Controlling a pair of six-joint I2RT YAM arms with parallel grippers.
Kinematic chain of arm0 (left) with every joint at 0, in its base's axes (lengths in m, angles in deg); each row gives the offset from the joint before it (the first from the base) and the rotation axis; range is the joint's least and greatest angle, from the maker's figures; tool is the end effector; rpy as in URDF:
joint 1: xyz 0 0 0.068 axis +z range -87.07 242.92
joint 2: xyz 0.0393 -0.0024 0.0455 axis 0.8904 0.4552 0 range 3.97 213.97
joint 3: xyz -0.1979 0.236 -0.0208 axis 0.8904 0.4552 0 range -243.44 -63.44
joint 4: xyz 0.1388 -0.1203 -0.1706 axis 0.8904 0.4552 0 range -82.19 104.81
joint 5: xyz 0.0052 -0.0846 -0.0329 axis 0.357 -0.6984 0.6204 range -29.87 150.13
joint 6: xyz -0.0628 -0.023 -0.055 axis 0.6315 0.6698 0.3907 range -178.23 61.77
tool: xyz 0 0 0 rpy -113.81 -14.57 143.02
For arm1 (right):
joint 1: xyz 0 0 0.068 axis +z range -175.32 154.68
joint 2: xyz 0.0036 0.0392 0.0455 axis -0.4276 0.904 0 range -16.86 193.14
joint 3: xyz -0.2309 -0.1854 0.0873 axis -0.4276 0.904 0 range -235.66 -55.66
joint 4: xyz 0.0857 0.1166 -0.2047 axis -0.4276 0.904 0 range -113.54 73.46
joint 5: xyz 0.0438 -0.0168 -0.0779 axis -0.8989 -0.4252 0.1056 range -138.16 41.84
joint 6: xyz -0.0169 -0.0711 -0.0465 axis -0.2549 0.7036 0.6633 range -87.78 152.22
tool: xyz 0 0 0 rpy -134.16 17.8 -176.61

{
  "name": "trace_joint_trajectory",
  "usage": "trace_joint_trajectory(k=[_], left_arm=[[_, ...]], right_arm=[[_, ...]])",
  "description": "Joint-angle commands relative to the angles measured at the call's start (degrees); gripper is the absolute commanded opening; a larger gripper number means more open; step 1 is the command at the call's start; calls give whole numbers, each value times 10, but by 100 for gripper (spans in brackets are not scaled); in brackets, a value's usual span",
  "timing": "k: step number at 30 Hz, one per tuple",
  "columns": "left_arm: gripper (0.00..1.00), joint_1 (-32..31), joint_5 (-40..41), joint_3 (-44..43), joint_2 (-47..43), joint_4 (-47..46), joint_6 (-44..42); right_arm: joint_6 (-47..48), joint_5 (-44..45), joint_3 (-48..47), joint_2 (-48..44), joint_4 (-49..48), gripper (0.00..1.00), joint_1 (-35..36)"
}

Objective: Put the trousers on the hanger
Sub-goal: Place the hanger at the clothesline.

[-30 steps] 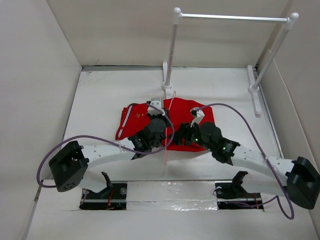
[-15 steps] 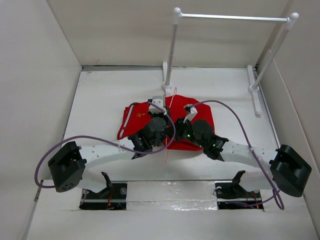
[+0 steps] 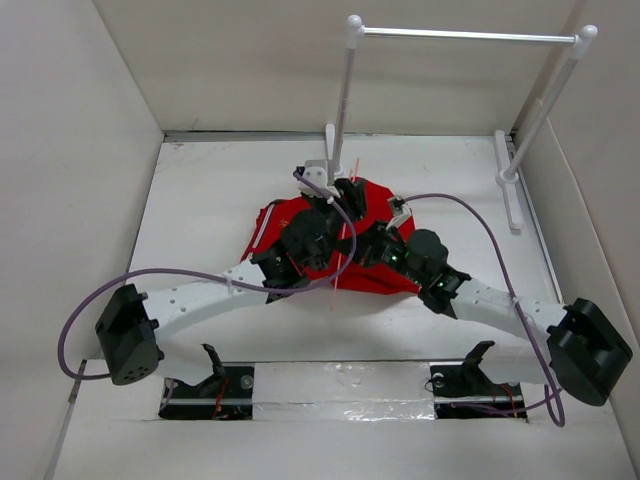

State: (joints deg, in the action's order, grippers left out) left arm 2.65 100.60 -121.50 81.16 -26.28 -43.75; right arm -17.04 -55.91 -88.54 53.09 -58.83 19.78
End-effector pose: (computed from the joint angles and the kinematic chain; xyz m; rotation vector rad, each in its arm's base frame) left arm 0.2025 -0.2544 0.4214 -0.0672 1.3999 -0.6287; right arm 0.1969 0.2120 0.2986 -0.0522 1.7851 1.3491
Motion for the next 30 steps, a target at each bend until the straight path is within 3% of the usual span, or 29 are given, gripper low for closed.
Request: trace_joint_trajectory(k=[1,3,8,18,22,27,30], left_arm=[[42,16,-71,-53,-24,-40,15],[51,24,-102,-52,-32,-38,29],[55,30,-131,-58,-46,-37,21],[55,30,-98,-32,-115,-56,3],[52,42,-92,18,-136,-55,26],[50,56,-109,65,-143,-36,69],[49,56,-111,84,-140,-20,77]], right_arm=[[-13,-59,-10,-49,-56,0,-26],[-19,-61,-12,-75,-41,0,-39],[-34,-89,-26,-103,-25,0,-98],[-86,-169,-84,-103,-70,0,-221],[-91,-194,-121,-102,-75,0,-278],[-52,-184,-201,-96,9,0,-350],[-52,-200,-246,-69,13,0,-397]])
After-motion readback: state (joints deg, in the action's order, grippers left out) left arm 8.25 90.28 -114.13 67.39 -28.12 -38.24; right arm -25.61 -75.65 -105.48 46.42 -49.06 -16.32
